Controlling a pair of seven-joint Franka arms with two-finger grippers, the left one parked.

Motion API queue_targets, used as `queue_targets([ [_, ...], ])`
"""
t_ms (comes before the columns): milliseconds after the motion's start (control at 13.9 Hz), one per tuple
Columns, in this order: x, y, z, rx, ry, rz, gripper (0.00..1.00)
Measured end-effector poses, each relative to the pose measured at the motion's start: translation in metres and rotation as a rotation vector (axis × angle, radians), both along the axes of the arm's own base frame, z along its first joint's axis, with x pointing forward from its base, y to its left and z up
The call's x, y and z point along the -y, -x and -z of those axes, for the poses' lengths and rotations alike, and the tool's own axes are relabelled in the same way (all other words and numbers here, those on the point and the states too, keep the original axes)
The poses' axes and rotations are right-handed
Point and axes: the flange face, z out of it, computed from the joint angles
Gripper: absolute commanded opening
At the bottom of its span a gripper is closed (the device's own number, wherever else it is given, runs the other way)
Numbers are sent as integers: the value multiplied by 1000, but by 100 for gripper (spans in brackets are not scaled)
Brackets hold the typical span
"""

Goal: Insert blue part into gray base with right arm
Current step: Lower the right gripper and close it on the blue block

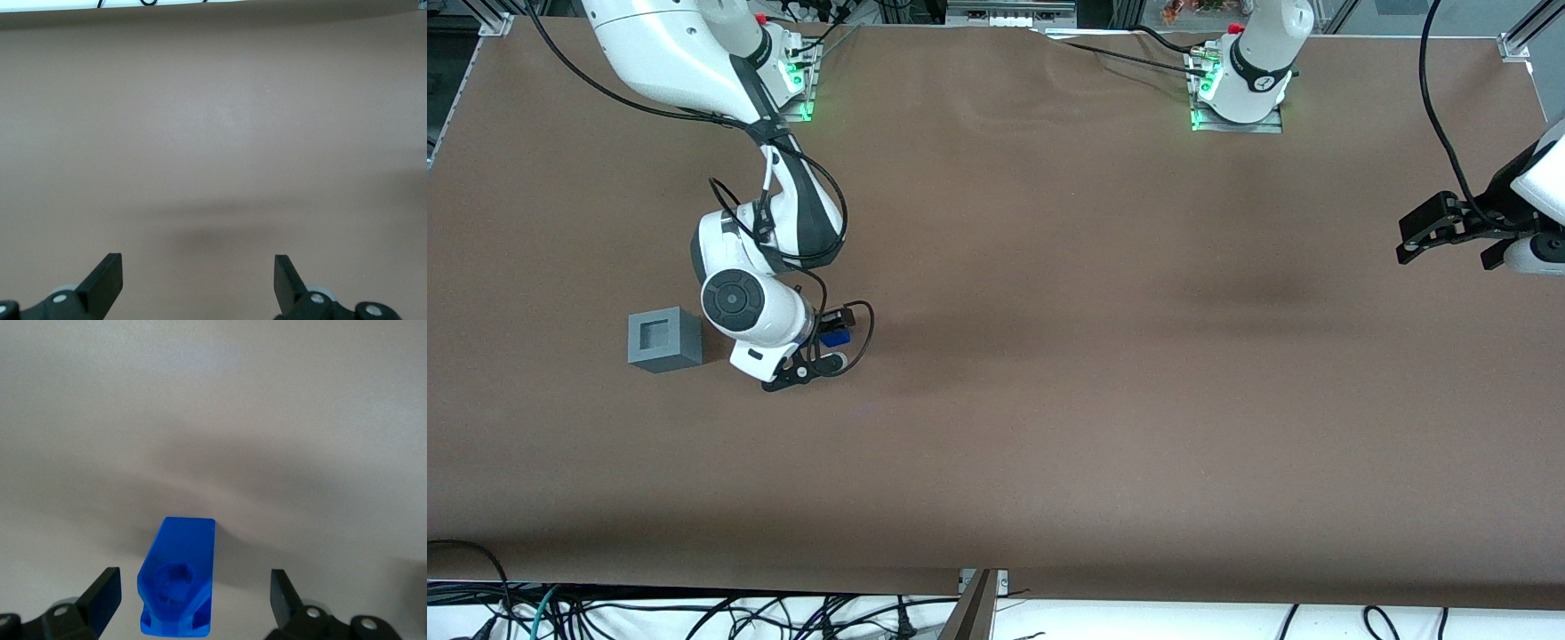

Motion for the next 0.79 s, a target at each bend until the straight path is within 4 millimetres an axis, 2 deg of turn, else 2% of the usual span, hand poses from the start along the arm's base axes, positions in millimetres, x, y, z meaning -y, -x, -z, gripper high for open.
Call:
queue_targets([
  [287, 2, 6, 9, -20, 7, 1, 98],
  [431, 3, 9, 12, -28, 10, 1, 88],
  [575, 3, 9, 13, -30, 11, 0, 70],
  [790, -2, 11, 13, -30, 9, -7, 53],
])
